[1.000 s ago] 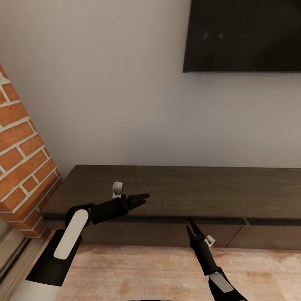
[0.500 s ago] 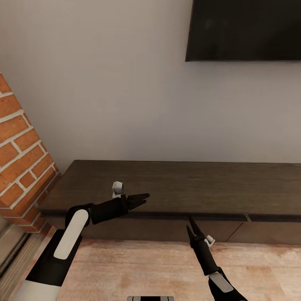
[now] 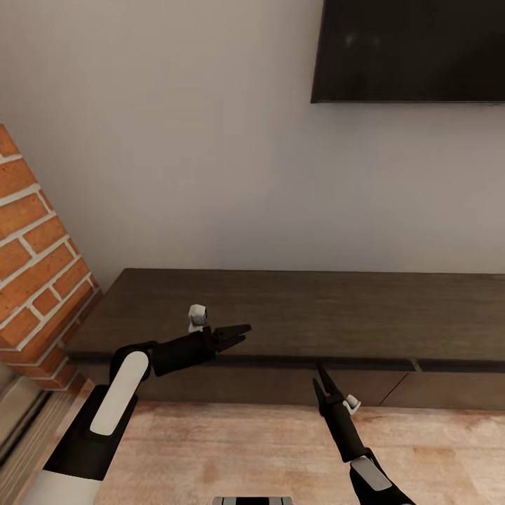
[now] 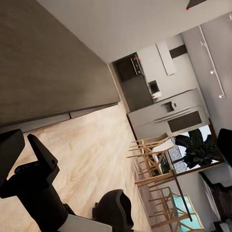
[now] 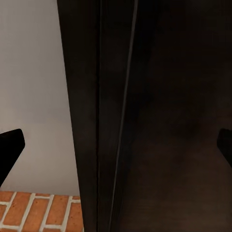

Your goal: Place each of the two pumpkins and all three candles from the living room inside a cabinet in the living room (use any cabinet), then make sure every cabinet is closed, and position the cauldron so it is next to a table in the living room.

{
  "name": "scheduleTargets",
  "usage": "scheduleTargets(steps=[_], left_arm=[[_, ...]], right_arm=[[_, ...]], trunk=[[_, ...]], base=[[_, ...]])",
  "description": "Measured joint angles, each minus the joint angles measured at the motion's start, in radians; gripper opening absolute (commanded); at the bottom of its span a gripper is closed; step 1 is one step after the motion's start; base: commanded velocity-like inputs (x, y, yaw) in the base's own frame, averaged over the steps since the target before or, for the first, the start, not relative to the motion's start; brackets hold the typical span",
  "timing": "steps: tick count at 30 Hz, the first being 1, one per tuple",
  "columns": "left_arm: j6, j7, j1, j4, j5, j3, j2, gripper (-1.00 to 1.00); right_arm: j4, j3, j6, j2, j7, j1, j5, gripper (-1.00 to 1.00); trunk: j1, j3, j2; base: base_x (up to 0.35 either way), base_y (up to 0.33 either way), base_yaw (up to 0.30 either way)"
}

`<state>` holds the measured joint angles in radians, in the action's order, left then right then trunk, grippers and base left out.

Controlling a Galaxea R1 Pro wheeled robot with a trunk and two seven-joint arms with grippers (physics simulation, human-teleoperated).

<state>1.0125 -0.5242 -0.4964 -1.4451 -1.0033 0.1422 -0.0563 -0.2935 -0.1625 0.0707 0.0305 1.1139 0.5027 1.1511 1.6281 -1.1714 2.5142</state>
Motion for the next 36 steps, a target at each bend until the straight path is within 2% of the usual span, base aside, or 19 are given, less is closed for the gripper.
scheduleTargets(steps=[4, 11, 29, 36], left_arm=[[0.000, 0.000, 0.000, 0.000, 0.000, 0.000, 0.000, 1.00], [0.001, 0.000, 0.000, 0.000, 0.001, 0.000, 0.000, 1.00], [0.000, 0.002, 0.000, 0.001, 0.000, 0.000, 0.000, 1.00], [-0.001, 0.002, 0.000, 0.001, 0.001, 0.000, 0.000, 1.00]], right_arm=[[0.000, 0.000, 0.000, 0.000, 0.000, 0.000, 0.000, 1.00], [0.000, 0.000, -0.001, 0.000, -0.002, 0.000, 0.000, 1.00], [0.000, 0.000, -0.003, 0.000, -0.005, 0.000, 0.000, 1.00], [0.000, 0.000, -0.003, 0.000, -0.005, 0.000, 0.001, 1.00]], trunk=[[0.000, 0.000, 0.000], [0.003, -0.027, 0.002], [0.003, -0.027, 0.002], [0.003, -0.027, 0.002]], base=[[0.000, 0.000, 0.000], [0.000, 0.000, 0.000], [0.002, 0.000, 0.000], [0.143, 0.000, 0.000]])
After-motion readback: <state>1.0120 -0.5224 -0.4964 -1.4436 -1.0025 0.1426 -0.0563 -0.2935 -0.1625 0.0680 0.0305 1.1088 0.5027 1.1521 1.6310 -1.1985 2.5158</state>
